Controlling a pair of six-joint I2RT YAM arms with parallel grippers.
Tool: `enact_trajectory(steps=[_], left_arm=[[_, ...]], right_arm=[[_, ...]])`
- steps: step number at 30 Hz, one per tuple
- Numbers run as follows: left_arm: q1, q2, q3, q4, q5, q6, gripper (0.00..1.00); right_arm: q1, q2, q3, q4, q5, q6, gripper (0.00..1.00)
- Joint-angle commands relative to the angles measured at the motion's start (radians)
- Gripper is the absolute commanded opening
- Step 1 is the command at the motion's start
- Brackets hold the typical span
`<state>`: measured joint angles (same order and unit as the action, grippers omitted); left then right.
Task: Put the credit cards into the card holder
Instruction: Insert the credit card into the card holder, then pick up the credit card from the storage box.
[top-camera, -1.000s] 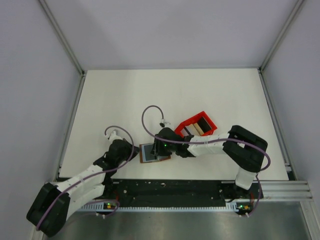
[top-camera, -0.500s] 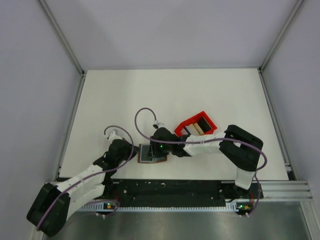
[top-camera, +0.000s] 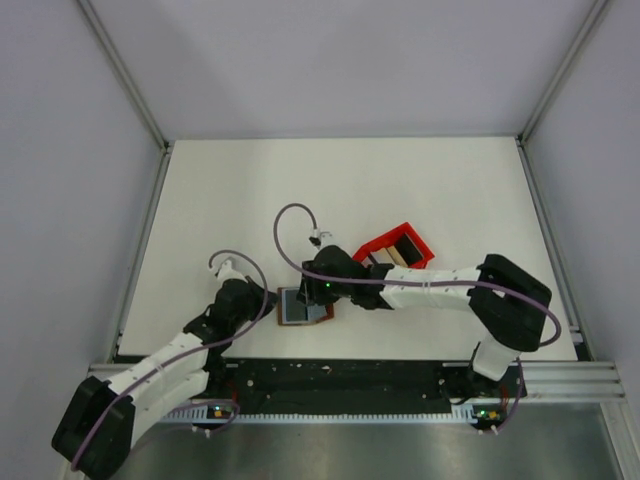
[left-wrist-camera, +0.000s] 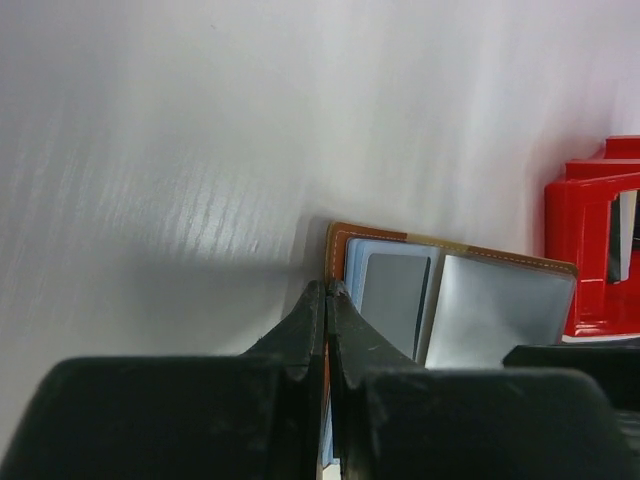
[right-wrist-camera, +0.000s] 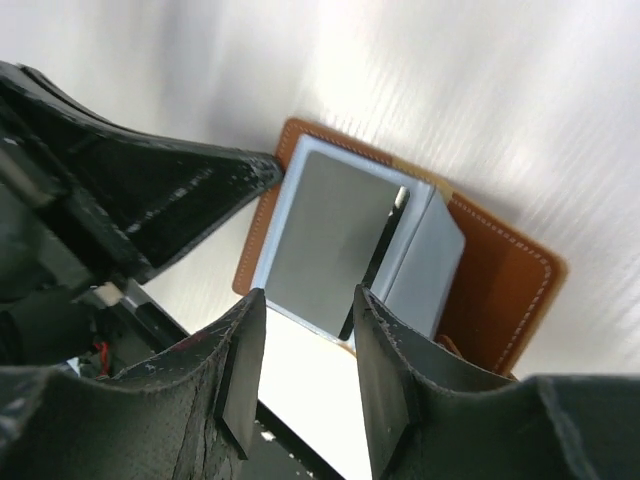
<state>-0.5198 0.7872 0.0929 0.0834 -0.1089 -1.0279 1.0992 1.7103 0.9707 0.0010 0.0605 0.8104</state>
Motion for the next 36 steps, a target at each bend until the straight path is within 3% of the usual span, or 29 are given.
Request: enact_trajectory(steps=[1,5,12,19,36], left_arm=[[-0.003,-0.026,0.048,0.0,0.025,0.069,0.0],[-0.003,-0.025,0.07,-0.001,0.057,0.088,0.0],[-0.003,-0.023,0.097,-0.019,0.078,0.097,0.0],[-0.003,-0.019,0.105,-0.022,0.072,0.104,0.0],[-0.003,-0.011,0.097,-0.024,0.067,0.109,0.0]], right_arm=[[-0.041,-0.132,0.008,-0.036,0.05,-0.083,0.41],[-0.091,-0.192,-0.006,-0.087,0.078,-0.111,0.41],[-0.3,-0.394,-0.058,-0.216,0.098,-0.232,0.42],[-0.53,-0.391,-0.05,-0.324,-0.014,-0.373,0.42],[-0.57,-0.282,0.023,-0.421,0.252,-0.594,0.42]])
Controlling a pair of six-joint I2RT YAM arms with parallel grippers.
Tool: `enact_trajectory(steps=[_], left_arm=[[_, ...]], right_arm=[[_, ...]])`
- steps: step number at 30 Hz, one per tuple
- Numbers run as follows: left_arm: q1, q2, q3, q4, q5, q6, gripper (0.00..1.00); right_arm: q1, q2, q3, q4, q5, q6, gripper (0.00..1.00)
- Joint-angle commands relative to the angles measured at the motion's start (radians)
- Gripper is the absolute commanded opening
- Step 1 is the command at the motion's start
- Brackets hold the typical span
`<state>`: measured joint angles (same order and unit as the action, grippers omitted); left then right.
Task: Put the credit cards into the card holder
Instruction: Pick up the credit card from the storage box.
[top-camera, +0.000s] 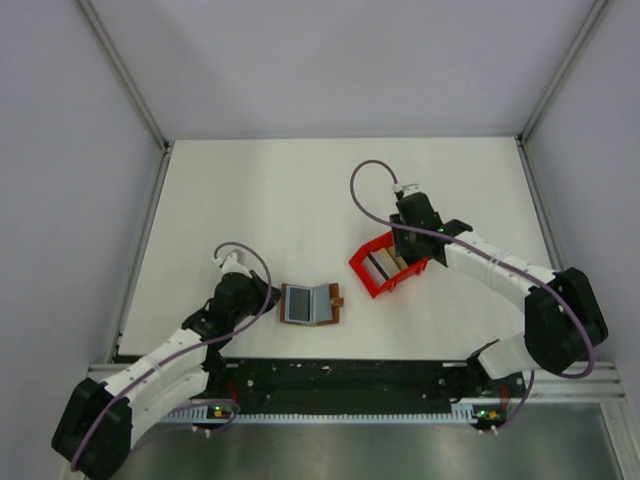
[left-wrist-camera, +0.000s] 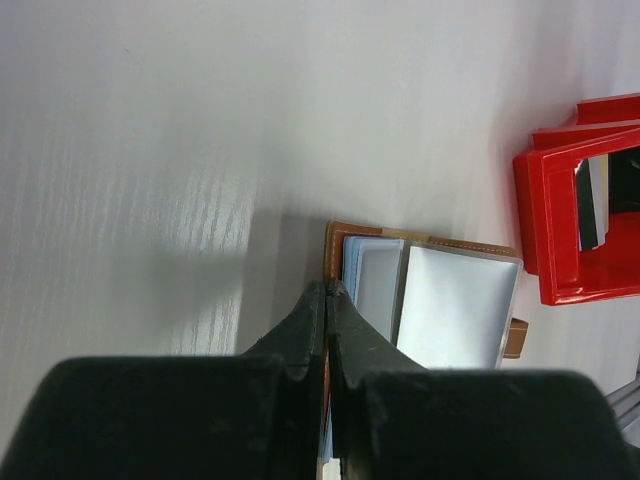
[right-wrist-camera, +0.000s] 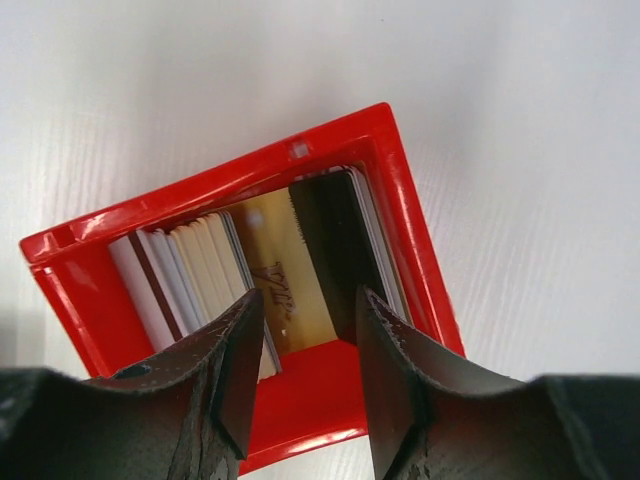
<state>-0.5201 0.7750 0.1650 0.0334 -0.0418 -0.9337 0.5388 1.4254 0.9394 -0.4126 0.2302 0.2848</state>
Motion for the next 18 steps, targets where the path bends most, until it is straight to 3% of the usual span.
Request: enact_trajectory(steps=[1,18], left_arm=[[-0.003,0.001,0.024,0.028,0.0,0.015,0.0],[-0.003,0.009,0.015,0.039,0.002,0.012,0.0]], right_arm=[[-0.011,0.006,0.058,-0.011,0.086,-0.073,0.42],[-0.011,0.09,0.061,-0.048,0.205,-0.064,0.42]])
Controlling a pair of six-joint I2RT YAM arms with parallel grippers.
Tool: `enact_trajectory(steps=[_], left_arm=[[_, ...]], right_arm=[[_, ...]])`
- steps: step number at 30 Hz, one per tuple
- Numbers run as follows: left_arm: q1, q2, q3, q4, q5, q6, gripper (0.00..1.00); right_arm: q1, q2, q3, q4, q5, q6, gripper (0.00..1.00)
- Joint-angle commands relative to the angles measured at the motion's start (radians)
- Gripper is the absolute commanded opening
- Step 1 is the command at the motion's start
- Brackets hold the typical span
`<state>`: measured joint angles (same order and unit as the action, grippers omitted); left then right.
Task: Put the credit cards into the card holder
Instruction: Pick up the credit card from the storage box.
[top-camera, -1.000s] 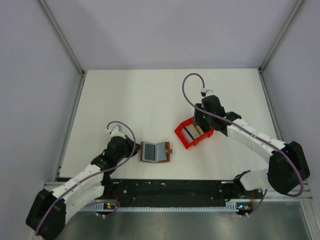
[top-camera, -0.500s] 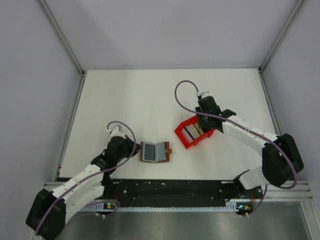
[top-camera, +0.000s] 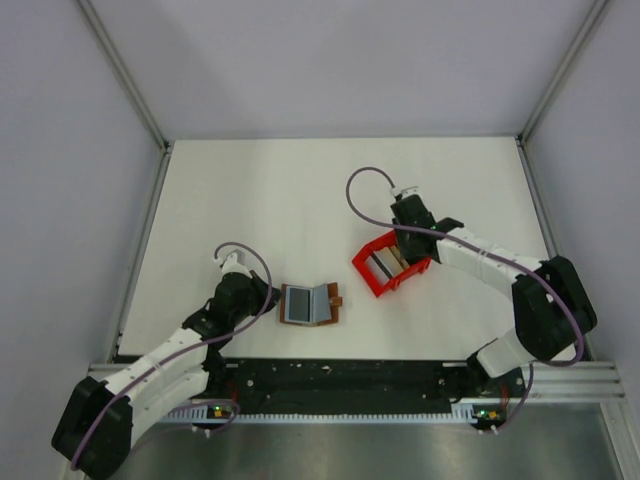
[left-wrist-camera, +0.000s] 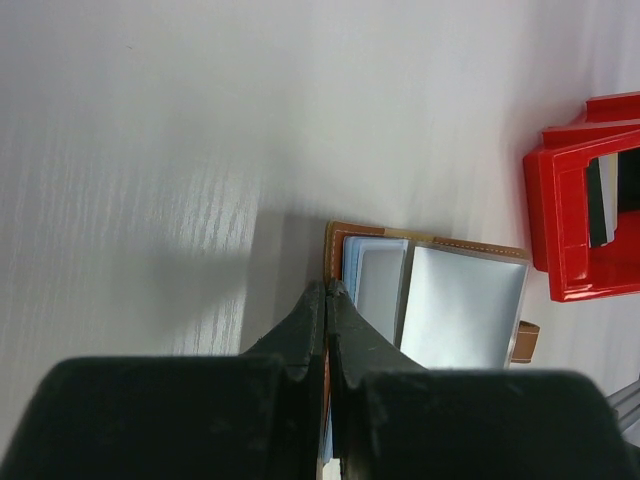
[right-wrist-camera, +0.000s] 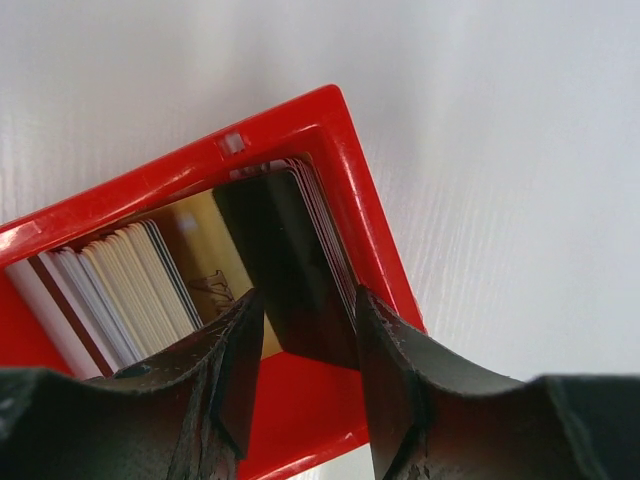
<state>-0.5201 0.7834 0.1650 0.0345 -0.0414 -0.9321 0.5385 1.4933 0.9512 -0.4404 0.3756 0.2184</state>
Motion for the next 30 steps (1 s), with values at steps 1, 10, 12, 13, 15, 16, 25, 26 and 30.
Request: enact_trajectory(steps=[1,10,12,13,15,16,25,26,30], left_arm=[[-0.003,-0.001,0.013,0.038,0.002,0.01,0.0],[-0.003,0.004,0.007,0.047,0.0,0.004,0.0],[-0.003,0.007,0.005,0.05,0.001,0.004,0.0],[-0.001,0.008,0.005,0.05,0.003,0.004,0.0],[-0.001,0.007,0.004,0.048,0.002,0.004,0.0],[-0.003,0.007,0.002,0.048,0.002,0.004,0.0],[-0.001,0.011,-0.002,0.061,0.0,0.001,0.0],[0.0,0.013,-0.001,0.061,0.0,0.001,0.0],[-0.001,0.013,-0.002,0.064,0.002,-0.001,0.0]], right_arm=[[-0.009,0.028,0.046,-0.023,0.057,0.006,0.42],[-0.009,0.036,0.037,-0.02,-0.049,0.012,0.33],[-0.011,0.039,0.035,-0.014,-0.082,0.001,0.3],[-0.011,0.038,0.037,-0.011,-0.098,-0.001,0.26],[-0.011,0.028,0.037,-0.008,-0.128,0.006,0.23],[-0.011,0.019,0.034,-0.006,-0.145,0.006,0.19],[-0.009,-0.018,0.034,0.017,-0.316,0.007,0.1],[-0.009,-0.016,0.032,0.022,-0.329,0.007,0.09],[-0.009,-0.019,0.024,0.04,-0.371,0.018,0.08]])
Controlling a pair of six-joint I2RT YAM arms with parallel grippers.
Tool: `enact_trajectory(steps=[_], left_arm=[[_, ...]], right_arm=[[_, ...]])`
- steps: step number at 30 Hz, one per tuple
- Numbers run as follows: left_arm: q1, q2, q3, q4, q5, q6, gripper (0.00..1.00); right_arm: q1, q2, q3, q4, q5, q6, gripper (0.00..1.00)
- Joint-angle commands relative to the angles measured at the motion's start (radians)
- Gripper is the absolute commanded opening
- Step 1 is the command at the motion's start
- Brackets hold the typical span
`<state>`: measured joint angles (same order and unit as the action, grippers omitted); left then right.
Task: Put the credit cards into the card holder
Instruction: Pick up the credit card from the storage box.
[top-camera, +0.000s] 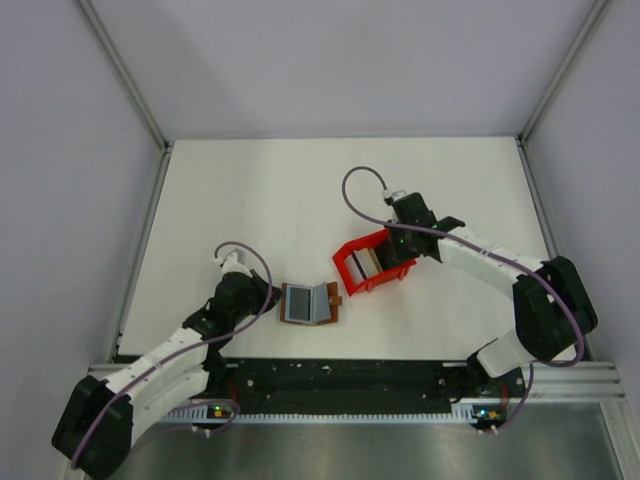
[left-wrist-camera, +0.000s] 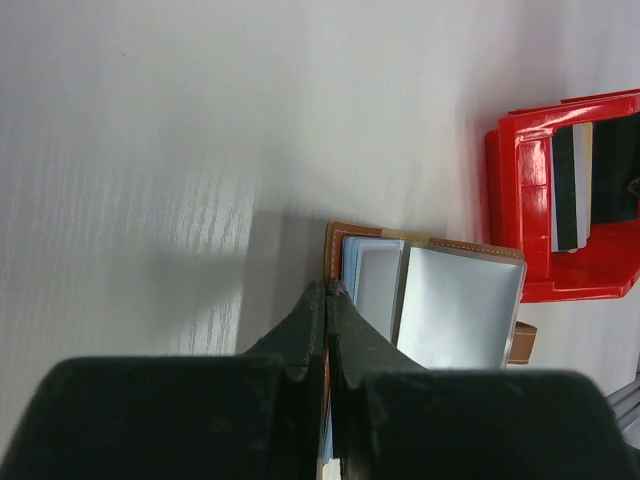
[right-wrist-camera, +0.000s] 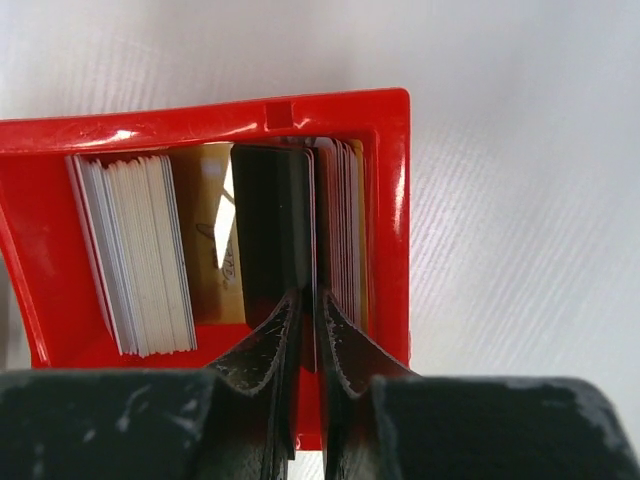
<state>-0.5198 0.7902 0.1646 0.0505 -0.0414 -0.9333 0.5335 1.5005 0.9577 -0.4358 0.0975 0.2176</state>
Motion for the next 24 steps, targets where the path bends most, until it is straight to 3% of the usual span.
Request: enact_trajectory(steps=[1,20,21,22,24], left_arm=[[-0.002,0.004,-0.004,0.049,0.002,0.001,0.0],[-0.002,0.017,0.003,0.055,0.002,0.001,0.0],[-0.002,0.015,0.003,0.057,0.002,0.001,0.0],[0.0,0.017,0.003,0.057,0.002,0.001,0.0],[-0.002,0.02,0.004,0.057,0.002,-0.001,0.0]], right_arm=[[-0.006,-0.028,0.016,0.04,-0.123,0.022,0.08],[-0.004,0.043,0.016,0.117,-0.285,0.066,0.17],[-0.004,0.046,0.018,0.117,-0.285,0.068,0.15],[-0.004,0.047,0.018,0.117,-0.286,0.071,0.0],[-0.004,0.038,0.021,0.12,-0.285,0.074,0.0]])
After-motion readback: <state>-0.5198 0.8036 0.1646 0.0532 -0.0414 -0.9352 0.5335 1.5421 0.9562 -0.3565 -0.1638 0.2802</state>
